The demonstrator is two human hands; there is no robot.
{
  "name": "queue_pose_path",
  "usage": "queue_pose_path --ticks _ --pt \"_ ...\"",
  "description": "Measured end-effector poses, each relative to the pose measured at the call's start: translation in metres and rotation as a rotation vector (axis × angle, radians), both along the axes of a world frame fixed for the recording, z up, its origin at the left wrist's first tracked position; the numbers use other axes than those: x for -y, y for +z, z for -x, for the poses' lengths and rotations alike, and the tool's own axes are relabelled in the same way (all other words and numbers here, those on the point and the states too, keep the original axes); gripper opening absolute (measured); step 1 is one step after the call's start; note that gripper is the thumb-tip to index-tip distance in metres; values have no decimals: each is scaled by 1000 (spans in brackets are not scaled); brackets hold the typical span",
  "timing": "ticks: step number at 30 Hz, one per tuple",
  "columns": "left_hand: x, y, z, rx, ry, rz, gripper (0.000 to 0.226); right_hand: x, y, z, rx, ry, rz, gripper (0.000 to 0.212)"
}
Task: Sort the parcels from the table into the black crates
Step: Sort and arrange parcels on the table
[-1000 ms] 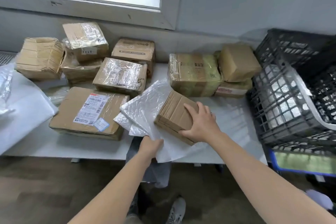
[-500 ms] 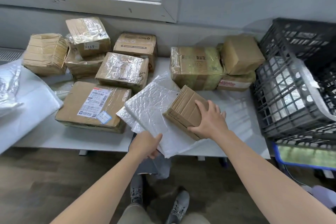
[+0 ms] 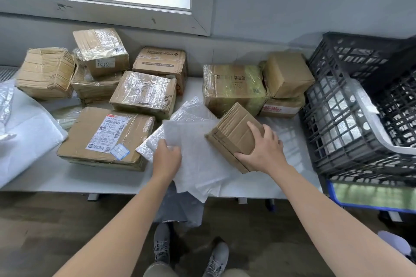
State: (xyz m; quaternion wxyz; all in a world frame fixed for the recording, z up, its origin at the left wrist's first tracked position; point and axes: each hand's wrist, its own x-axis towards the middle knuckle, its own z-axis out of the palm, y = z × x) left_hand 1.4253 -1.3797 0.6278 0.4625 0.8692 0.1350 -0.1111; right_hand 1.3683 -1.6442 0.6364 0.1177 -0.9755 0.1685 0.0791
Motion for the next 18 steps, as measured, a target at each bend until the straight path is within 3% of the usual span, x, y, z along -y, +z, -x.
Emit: queue_pose_path --ticks 4,13,15,18 --pt "-29 33 -16 204 166 48 17 -11 -3 -9 -27 81 5 108" --pt "-44 75 -32 502 312 275 12 -29 -11 -19 -212 128 59 113" --pt "-38 84 -39 537 242 332 10 -30 -4 -23 -236 129 2 110" --pt "-26 97 -51 516 168 423 18 -37 17 -31 -84 109 -230 92"
